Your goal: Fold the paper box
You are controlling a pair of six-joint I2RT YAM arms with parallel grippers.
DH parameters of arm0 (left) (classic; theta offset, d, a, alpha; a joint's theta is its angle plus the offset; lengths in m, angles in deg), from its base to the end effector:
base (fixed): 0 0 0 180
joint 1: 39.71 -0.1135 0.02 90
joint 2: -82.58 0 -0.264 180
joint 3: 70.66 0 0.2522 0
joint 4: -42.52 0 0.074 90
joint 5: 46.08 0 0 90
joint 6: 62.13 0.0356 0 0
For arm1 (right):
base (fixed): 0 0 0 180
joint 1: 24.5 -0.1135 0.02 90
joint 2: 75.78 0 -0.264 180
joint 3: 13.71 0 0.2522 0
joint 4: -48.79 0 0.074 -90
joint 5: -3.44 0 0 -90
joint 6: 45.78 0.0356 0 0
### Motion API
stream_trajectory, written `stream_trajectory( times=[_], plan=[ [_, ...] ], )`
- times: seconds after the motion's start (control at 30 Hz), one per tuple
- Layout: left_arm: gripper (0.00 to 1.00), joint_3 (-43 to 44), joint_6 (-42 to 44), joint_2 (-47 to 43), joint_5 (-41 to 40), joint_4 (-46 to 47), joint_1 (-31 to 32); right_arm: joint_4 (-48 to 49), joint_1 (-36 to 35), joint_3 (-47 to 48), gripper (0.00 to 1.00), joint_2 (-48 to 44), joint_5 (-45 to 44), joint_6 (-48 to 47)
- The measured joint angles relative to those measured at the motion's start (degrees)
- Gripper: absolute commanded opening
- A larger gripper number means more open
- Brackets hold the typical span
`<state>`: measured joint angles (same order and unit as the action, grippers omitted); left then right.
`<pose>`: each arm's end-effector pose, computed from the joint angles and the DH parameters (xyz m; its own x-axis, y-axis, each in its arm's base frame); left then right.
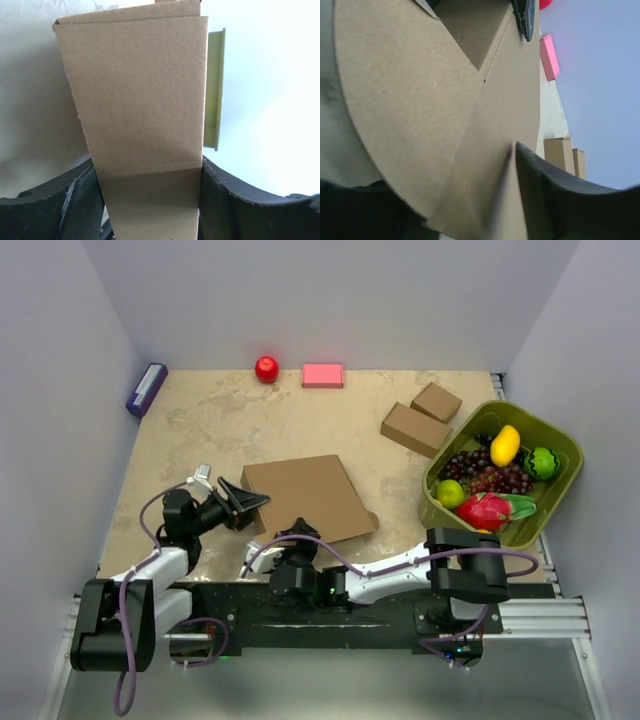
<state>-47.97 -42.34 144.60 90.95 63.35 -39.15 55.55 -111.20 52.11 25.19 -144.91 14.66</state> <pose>0.1841 -0.0278 0.1556 -0.7666 -0.6339 -0.1026 -0.0614 0.2314 -0.9709 0.0509 0.3556 0.1834 0.2134 -0.7966 -0.5655 -0.4317 0.4424 -0.7861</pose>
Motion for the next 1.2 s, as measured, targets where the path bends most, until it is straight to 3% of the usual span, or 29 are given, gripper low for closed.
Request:
stream_trajectory(
  times=[0.17, 0.37, 0.43, 0.63, 0.73, 0.83, 1.0, 1.1, 1.13, 1.2],
  plan=[
    [0.25, -2.0, -7.0, -0.8, 0.2, 4.7, 0.0, -0.3, 0.0, -0.1, 0.88, -0.3, 0.0, 1.4],
    [0.2, -4.6, -14.7, -2.2, 0.7, 10.6, 0.7, 5.4, 0.0, -2.3, 0.9, -1.8, -2.3, -0.6],
    [0.2, -5.9, -17.1, -2.3, 0.0, 12.0, 1.3, 8.2, -0.2, -3.6, 0.86, -1.8, -2.8, -2.3],
    [0.23, -6.5, -20.4, -2.6, -1.9, 14.4, 3.2, 12.2, -0.1, -5.2, 0.5, -1.9, -3.7, -6.7],
    [0.31, -6.5, -20.2, -2.6, -2.4, 14.1, 3.6, 11.0, -0.1, -5.3, 0.39, -1.9, -3.1, -7.7],
    [0.58, -6.5, -20.2, -2.6, -2.4, 13.0, 3.7, 9.5, -0.1, -5.1, 0.32, -2.3, -2.7, -7.1],
    [0.74, -2.9, -16.5, -3.2, -1.1, 4.3, 3.6, 0.6, 0.4, -2.4, 0.29, -3.5, -1.7, -2.4],
    [0.87, 2.6, -7.0, -4.3, 0.5, -6.6, 3.1, -7.1, 1.3, 1.6, 0.31, -3.8, -1.1, 1.8],
    [0.98, 4.6, -2.8, -4.8, 1.0, -10.4, 2.8, -10.0, 1.7, 3.4, 0.31, -3.8, -0.5, 3.4],
    [1.0, 8.8, 5.7, -5.6, 1.6, -17.9, 2.5, -15.1, 2.7, 6.4, 0.31, -3.9, 0.9, 6.4]
  ],
)
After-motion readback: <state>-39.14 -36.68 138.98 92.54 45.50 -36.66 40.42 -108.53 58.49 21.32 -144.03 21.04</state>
